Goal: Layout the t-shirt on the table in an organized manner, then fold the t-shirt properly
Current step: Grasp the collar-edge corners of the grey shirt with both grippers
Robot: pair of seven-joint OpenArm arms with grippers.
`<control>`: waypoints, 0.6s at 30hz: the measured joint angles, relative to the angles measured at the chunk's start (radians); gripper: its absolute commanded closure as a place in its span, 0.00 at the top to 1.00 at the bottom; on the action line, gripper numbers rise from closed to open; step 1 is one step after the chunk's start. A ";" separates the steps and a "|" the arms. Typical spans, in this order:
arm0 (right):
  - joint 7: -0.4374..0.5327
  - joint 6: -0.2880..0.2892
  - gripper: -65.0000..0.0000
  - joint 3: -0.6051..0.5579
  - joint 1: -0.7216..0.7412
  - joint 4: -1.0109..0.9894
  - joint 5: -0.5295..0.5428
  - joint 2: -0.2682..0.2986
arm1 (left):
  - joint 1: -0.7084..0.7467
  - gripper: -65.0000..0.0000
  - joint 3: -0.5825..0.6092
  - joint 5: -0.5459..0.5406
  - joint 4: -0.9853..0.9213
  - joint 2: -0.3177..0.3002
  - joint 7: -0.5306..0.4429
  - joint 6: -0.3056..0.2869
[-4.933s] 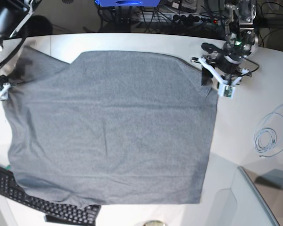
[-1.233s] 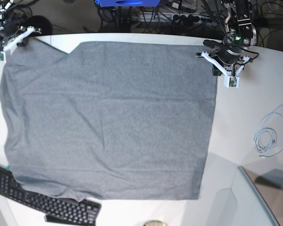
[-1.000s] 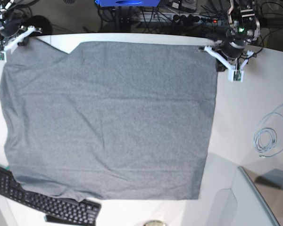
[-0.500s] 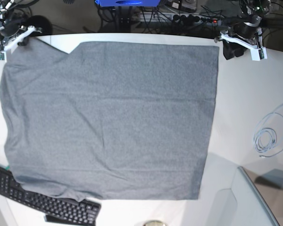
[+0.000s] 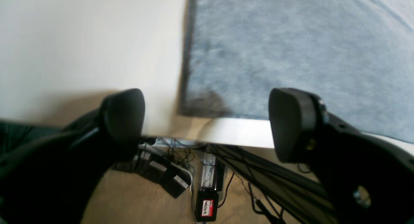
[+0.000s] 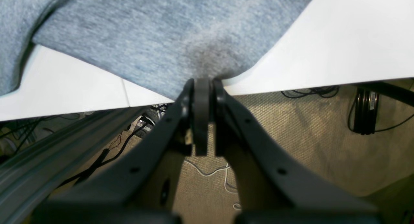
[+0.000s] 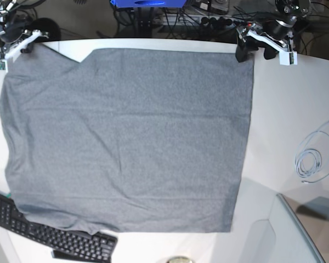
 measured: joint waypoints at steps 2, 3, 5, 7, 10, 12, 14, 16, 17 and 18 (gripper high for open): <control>0.000 0.000 0.00 0.000 0.000 0.000 0.000 -0.001 | 0.003 0.89 0.002 -0.002 -0.004 0.006 0.000 -0.001; 0.000 0.000 0.00 0.000 0.000 0.000 0.000 0.000 | 0.001 0.89 0.004 -0.001 -0.008 0.006 0.000 -0.001; 0.000 0.000 0.00 0.000 0.000 0.000 0.000 0.000 | -0.012 0.89 0.008 -0.002 -0.025 0.006 0.000 -0.001; 0.000 0.000 0.00 0.000 0.000 0.000 0.000 -0.002 | -0.037 0.89 0.008 -0.002 -0.044 0.014 -0.014 -0.001; 0.000 0.000 0.00 0.000 0.000 0.000 0.000 0.000 | -0.055 0.85 0.012 -0.006 -0.058 0.021 -0.020 -0.001; 0.000 0.000 0.00 0.000 0.000 0.000 0.000 0.000 | -0.060 0.72 0.011 -0.010 -0.076 0.021 -0.031 -0.002; 0.000 0.000 0.00 0.000 0.000 0.000 0.000 0.000 | -0.076 0.51 0.011 -0.009 -0.095 0.019 -0.033 -0.002; 0.000 0.000 0.00 0.000 0.000 0.000 0.000 0.000 | -0.092 0.24 0.011 -0.005 -0.104 0.019 -0.018 -0.001; 0.000 0.000 0.00 0.000 0.000 0.000 0.000 0.000 | -0.092 0.10 0.013 -0.005 -0.103 0.021 -0.007 -0.001; 0.000 0.000 0.00 0.000 0.000 0.000 0.000 0.000 | -0.087 0.00 0.013 -0.004 -0.098 0.024 -0.002 -0.001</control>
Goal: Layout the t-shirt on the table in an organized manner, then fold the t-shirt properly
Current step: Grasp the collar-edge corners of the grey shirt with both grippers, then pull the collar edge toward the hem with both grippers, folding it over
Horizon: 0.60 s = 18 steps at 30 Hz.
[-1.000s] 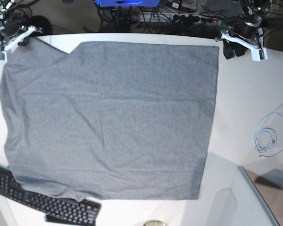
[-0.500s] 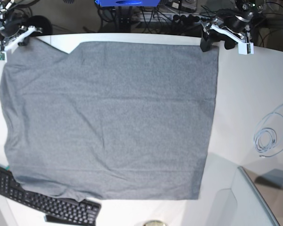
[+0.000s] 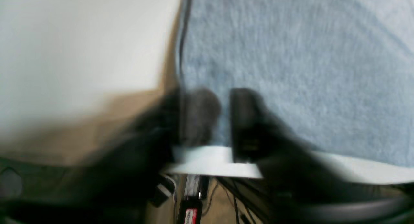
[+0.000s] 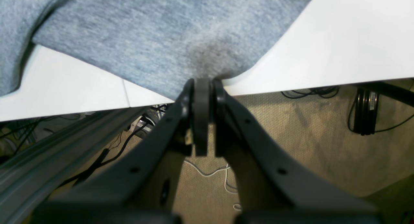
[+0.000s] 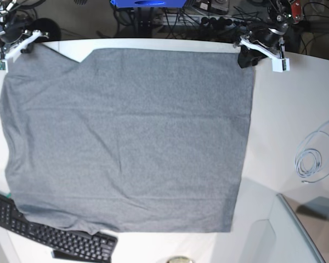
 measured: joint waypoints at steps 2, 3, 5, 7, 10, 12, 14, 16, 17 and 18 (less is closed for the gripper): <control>0.000 0.000 0.00 0.000 0.000 0.000 0.000 0.000 | 0.016 0.00 -0.001 0.003 0.018 0.001 0.007 0.001; 0.000 0.000 0.00 0.000 0.000 0.000 0.000 0.000 | 0.020 0.00 -0.003 0.004 0.032 0.001 0.011 0.001; -0.004 0.000 0.00 -0.008 0.000 0.005 -0.003 0.000 | 0.021 0.00 -0.008 0.007 0.068 0.000 0.010 0.002; -0.015 0.000 0.00 -0.048 -0.010 0.045 -0.009 0.000 | 0.027 0.00 -0.008 0.002 0.116 -0.005 0.009 0.002; -0.050 0.000 0.00 -0.101 -0.012 0.121 0.006 0.000 | 0.047 0.00 -0.008 0.004 0.196 -0.004 0.013 0.004; -0.116 0.000 0.00 -0.119 -0.004 0.167 -0.006 0.000 | 0.048 0.00 -0.008 0.003 0.241 -0.004 0.061 0.034; -0.179 0.000 0.00 -0.118 0.017 0.201 -0.007 0.000 | 0.031 0.00 -0.008 0.003 0.278 -0.003 0.132 0.083; -0.220 0.000 0.01 -0.123 0.055 0.215 -0.002 0.024 | 0.000 0.00 -0.011 0.004 0.302 -0.002 0.177 0.100; -0.241 0.000 0.01 -0.124 0.080 0.218 0.003 0.040 | -0.021 0.00 -0.011 0.003 0.307 -0.004 0.190 0.098; -0.269 0.000 0.01 -0.124 0.107 0.218 0.002 0.054 | -0.044 0.00 -0.011 0.003 0.311 -0.005 0.209 0.098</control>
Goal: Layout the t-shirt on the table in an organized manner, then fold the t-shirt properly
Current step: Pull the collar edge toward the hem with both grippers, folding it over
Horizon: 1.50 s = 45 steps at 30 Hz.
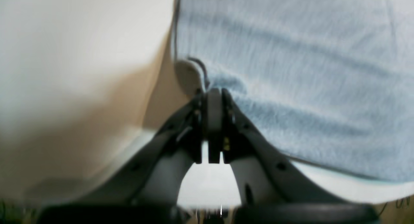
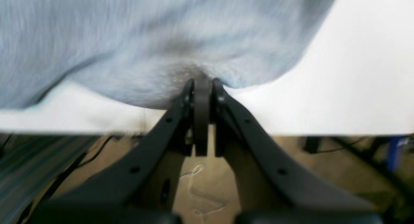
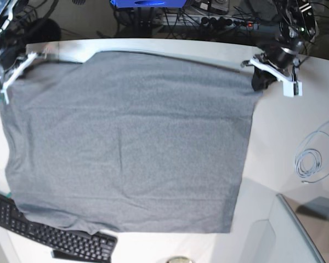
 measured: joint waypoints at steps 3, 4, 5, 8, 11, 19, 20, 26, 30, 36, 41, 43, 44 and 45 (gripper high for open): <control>-0.074 0.000 0.01 0.000 0.062 -0.003 -0.002 0.041 | -0.068 0.00 0.000 0.000 0.001 0.003 0.059 0.000; -0.094 0.000 0.01 0.001 0.086 -0.010 -0.003 0.053 | -0.089 0.00 0.000 0.002 0.000 0.002 0.082 0.000; -0.098 0.000 0.01 0.001 0.107 -0.024 -0.004 0.063 | -0.106 0.00 0.000 0.003 0.000 0.002 0.093 0.000; -0.120 0.000 0.01 -0.021 0.179 -0.094 0.001 0.101 | -0.165 0.00 0.008 0.003 -0.026 0.000 0.110 0.003; -0.131 0.000 0.01 -0.076 0.230 -0.181 -0.004 0.140 | -0.227 0.00 0.011 0.002 -0.093 0.003 0.109 0.010; -0.049 -0.090 0.01 -0.194 0.329 -0.316 -0.001 0.171 | -0.330 0.00 0.011 0.004 -0.209 0.000 0.114 0.087; -0.040 -0.098 0.01 -0.220 0.341 -0.344 0.001 0.183 | -0.345 0.00 0.016 0.003 -0.221 -0.001 0.114 0.089; 0.015 -0.114 0.01 -0.245 0.412 -0.487 -0.006 0.198 | -0.403 0.00 0.075 0.003 -0.296 0.000 0.114 0.090; 0.055 -0.180 0.01 -0.253 0.433 -0.539 -0.005 0.237 | -0.454 0.00 0.070 0.007 -0.359 -0.006 0.111 0.090; 0.085 -0.189 0.01 -0.253 0.476 -0.626 -0.002 0.252 | -0.499 0.00 0.065 0.006 -0.401 -0.004 0.109 0.113; 0.087 -0.189 0.01 -0.253 0.503 -0.635 -0.005 0.262 | -0.523 0.00 0.070 0.007 -0.401 -0.003 0.108 0.161; 0.084 -0.189 0.01 -0.254 0.518 -0.638 -0.005 0.258 | -0.526 0.00 0.068 0.007 -0.401 -0.003 0.108 0.161; 0.086 -0.189 0.01 -0.254 0.526 -0.638 -0.006 0.256 | -0.526 0.00 0.065 0.006 -0.401 -0.003 0.108 0.161; 0.088 -0.189 0.01 -0.254 0.534 -0.638 -0.002 0.256 | -0.526 0.00 0.064 0.007 -0.401 -0.003 0.108 0.161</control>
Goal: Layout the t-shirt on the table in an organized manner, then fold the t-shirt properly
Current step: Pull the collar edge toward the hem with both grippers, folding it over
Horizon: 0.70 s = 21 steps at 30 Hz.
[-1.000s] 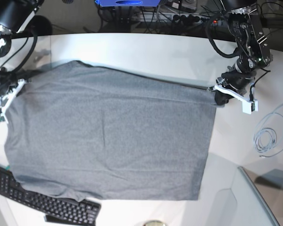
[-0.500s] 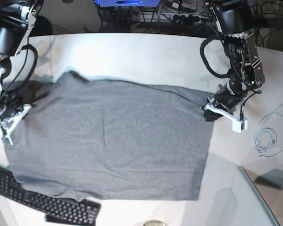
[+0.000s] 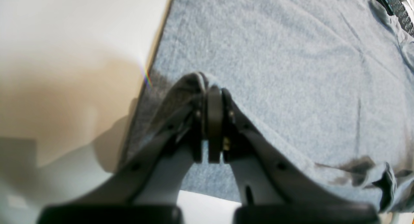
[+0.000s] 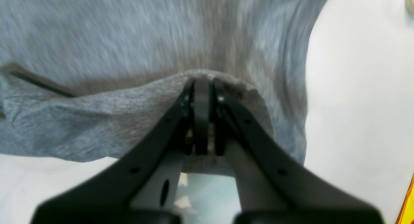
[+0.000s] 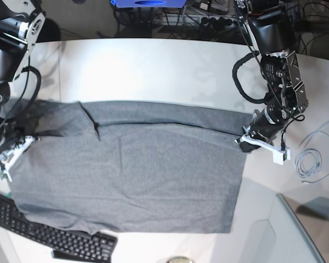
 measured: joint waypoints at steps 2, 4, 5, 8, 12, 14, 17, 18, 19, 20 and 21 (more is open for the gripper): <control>0.001 0.000 0.01 0.000 0.018 -0.010 0.002 0.002 | -0.006 0.00 0.002 0.000 -0.003 -0.008 0.001 0.000; 0.007 0.000 0.01 0.000 0.037 -0.054 -0.001 0.006 | -0.017 0.00 0.005 0.000 -0.013 -0.014 0.000 0.000; 0.009 0.000 0.01 0.000 0.042 -0.072 -0.003 0.006 | -0.023 0.00 0.003 0.000 -0.025 -0.016 -0.003 0.000; 0.053 0.000 0.01 0.000 0.043 -0.114 -0.004 0.005 | -0.018 0.00 0.001 0.000 -0.049 -0.014 -0.040 0.000; 0.080 0.000 0.01 -0.048 0.043 -0.137 -0.007 0.009 | -0.013 0.00 0.005 -0.001 -0.092 -0.014 -0.100 0.003; 0.102 0.000 0.01 -0.084 0.043 -0.137 -0.003 0.007 | -0.019 0.00 0.006 -0.002 -0.116 -0.013 -0.102 0.003; 0.113 0.000 0.01 -0.091 0.047 -0.136 -0.001 0.001 | -0.019 0.00 0.006 -0.003 -0.118 -0.014 -0.102 0.003; 0.109 0.000 0.01 -0.092 0.049 -0.137 -0.002 0.005 | -0.023 0.00 0.006 -0.003 -0.121 -0.016 -0.102 0.003; 0.107 -0.005 0.01 -0.092 0.054 -0.139 -0.005 0.006 | -0.031 0.00 0.006 -0.001 -0.126 -0.016 -0.102 0.003; 0.109 -0.023 0.01 -0.092 0.058 -0.140 -0.004 0.008 | -0.036 0.00 0.006 0.000 -0.126 -0.016 -0.102 0.003; 0.113 -0.032 0.01 -0.092 0.065 -0.144 -0.004 0.009 | -0.041 0.00 0.007 -0.003 -0.126 -0.014 -0.103 0.003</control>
